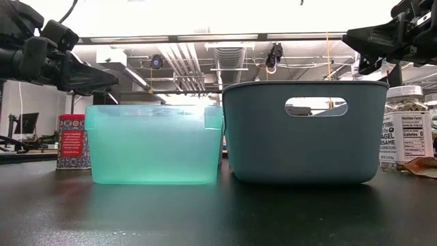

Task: Sort spices by type

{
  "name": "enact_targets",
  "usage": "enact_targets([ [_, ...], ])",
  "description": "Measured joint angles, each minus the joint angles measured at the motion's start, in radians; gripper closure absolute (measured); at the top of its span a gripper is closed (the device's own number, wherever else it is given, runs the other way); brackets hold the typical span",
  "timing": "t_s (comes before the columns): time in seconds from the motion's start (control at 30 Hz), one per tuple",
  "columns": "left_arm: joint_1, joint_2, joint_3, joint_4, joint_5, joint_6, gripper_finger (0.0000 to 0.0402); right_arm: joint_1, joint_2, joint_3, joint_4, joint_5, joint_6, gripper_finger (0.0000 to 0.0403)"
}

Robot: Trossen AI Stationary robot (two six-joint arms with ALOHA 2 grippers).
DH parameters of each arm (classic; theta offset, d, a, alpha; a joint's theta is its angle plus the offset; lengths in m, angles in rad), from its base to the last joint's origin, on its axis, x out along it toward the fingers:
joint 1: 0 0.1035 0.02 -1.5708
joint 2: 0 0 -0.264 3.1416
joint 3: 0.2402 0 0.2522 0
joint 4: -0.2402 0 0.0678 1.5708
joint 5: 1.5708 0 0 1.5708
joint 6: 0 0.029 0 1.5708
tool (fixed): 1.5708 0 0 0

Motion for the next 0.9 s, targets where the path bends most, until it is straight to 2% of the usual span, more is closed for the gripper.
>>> enact_targets([
  [0.13, 0.0, 0.0, 0.0, 0.002, 0.0, 0.007, 0.0301, 0.0, 0.0, 0.0, 0.0, 0.0, 0.0, 0.0344],
  [0.23, -0.001, 0.0, 0.0, 0.041, 0.003, -0.159, 0.0301, 0.0, 0.0, 0.0, 0.0, 0.0, 0.009, 0.0344],
  [0.3, 0.0, 0.0, 0.0, 0.085, -0.01, -0.264, 0.0301, 0.0, 0.0, 0.0, 0.001, -0.001, 0.084, 0.0344],
  [0.37, 0.0, 0.0, 0.0, 0.148, -0.03, -0.302, 0.0301, 0.0, 0.0, 0.0, 0.008, 0.0, 0.201, 0.0344],
  [0.57, 0.0, 0.0, 0.001, 0.361, -0.027, -0.419, 0.0301, 0.014, 0.033, 0.0, 0.107, -0.037, 0.277, 0.0344],
  [0.67, 0.0, 0.0, 0.001, 0.433, -0.028, -0.52, 0.0301, 0.018, 0.068, 0.012, 0.123, -0.013, 0.287, 0.0344],
  [0.9, 0.001, 0.004, 0.001, 0.452, -0.064, -0.517, 0.0301, 0.018, 0.25, 0.142, 0.055, 0.079, 0.287, 0.0344],
])
